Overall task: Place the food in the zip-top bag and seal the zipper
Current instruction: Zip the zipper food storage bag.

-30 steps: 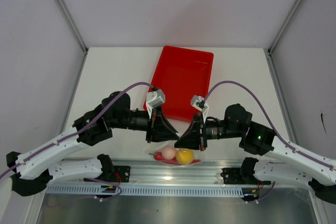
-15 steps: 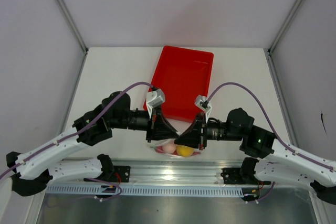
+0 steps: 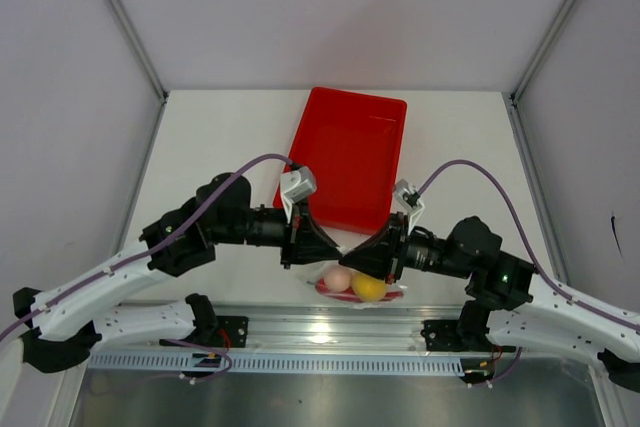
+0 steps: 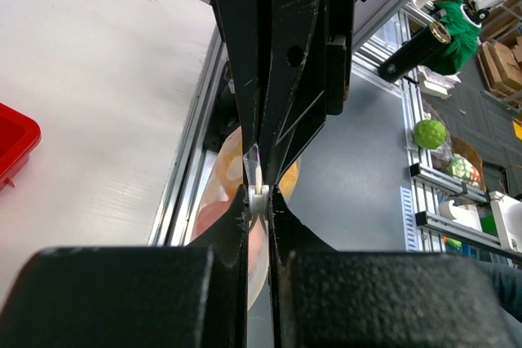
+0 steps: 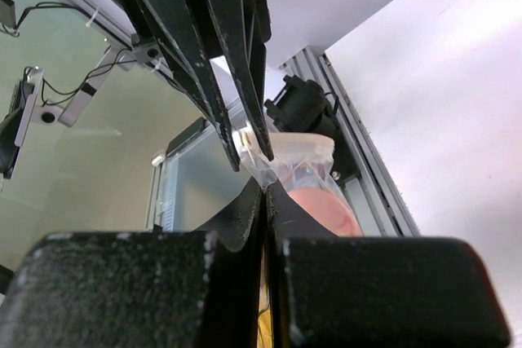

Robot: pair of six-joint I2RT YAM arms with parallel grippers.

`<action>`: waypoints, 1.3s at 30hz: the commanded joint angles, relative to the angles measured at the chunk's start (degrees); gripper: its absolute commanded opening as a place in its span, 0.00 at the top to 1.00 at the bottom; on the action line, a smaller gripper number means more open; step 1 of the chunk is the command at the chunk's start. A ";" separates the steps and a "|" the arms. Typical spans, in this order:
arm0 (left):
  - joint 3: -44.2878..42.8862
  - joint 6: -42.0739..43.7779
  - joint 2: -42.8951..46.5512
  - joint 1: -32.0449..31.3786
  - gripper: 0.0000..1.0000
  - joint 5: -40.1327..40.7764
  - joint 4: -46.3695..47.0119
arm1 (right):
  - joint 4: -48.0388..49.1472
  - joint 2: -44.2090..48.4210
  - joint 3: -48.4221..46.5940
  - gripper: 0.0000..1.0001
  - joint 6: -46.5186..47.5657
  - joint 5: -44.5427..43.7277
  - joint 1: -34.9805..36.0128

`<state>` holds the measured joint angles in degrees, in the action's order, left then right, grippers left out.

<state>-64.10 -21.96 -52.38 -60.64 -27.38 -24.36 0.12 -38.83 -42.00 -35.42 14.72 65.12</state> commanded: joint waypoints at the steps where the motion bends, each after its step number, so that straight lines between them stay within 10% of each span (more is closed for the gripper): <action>1: -0.95 0.69 -0.44 -0.27 1.00 -0.31 -2.89 | 4.45 2.00 -0.72 1.00 -0.09 -4.17 0.18; 16: -0.85 -0.02 0.61 -0.27 0.99 0.22 -1.48 | -4.77 -0.89 -6.25 1.00 3.86 2.85 0.18; 26: -2.35 -0.28 -0.18 -0.35 1.00 -1.72 -1.57 | -14.00 -9.60 -14.15 0.66 9.75 7.25 0.18; 39: -1.38 0.25 -0.44 -0.35 0.99 -1.81 -2.27 | -12.52 -12.06 -16.36 0.86 11.95 14.81 -0.08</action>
<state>-64.51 -22.00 -52.66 -60.75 -30.11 -26.46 -16.29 -50.65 -55.66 -23.99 25.45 64.99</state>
